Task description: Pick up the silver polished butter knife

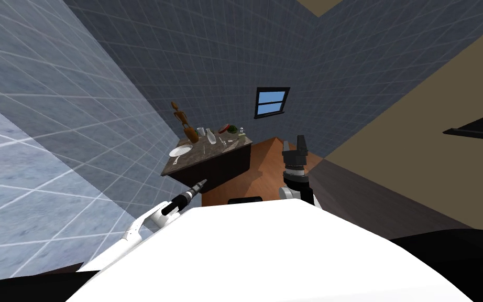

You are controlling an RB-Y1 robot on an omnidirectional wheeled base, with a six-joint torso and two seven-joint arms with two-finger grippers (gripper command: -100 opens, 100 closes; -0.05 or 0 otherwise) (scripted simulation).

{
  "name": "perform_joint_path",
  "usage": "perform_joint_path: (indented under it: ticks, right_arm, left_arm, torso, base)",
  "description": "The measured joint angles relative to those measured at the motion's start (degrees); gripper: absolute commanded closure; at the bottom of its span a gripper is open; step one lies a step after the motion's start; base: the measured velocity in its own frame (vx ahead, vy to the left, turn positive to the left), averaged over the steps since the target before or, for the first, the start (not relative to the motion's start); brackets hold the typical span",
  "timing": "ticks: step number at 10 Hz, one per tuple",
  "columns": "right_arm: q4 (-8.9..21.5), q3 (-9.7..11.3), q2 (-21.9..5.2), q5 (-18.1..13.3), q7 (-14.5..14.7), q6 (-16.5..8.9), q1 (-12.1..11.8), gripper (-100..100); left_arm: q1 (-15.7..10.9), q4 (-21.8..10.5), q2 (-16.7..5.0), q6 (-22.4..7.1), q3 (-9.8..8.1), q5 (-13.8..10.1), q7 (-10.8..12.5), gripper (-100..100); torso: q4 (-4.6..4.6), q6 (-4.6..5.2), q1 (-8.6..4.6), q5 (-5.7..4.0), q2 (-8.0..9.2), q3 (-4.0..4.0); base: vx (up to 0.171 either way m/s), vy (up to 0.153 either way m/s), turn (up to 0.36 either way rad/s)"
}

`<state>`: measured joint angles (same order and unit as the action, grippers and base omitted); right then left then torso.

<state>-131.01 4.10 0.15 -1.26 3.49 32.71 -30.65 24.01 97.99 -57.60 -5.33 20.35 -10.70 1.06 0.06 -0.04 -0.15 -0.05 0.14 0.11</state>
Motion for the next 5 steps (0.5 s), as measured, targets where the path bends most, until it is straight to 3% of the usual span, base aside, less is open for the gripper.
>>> perform_joint_path:
  ticks: [3, 5]
  right_arm:
    - [0.0, 0.0, 0.0, 0.0, 0.0, 0.0, 0.0, 0]
    - [0.0, 0.0, 0.0, 0.0, 0.0, 0.0, 0.0, 0]
  left_arm:
    - [-2.9, -4.7, -5.0, -2.3, 2.58, -0.9, 0.4, -100]
    - [-2.6, -6.3, -8.2, -3.0, 3.01, -1.4, 0.7, -100]
  torso:
    - [-0.03, 0.04, 0.12, 0.04, -0.12, -0.07]
    - [-0.03, 0.02, 0.10, 0.02, -0.15, -0.09]
  base:
    - [0.007, -0.061, -0.108]
    - [0.042, -0.084, -0.167]
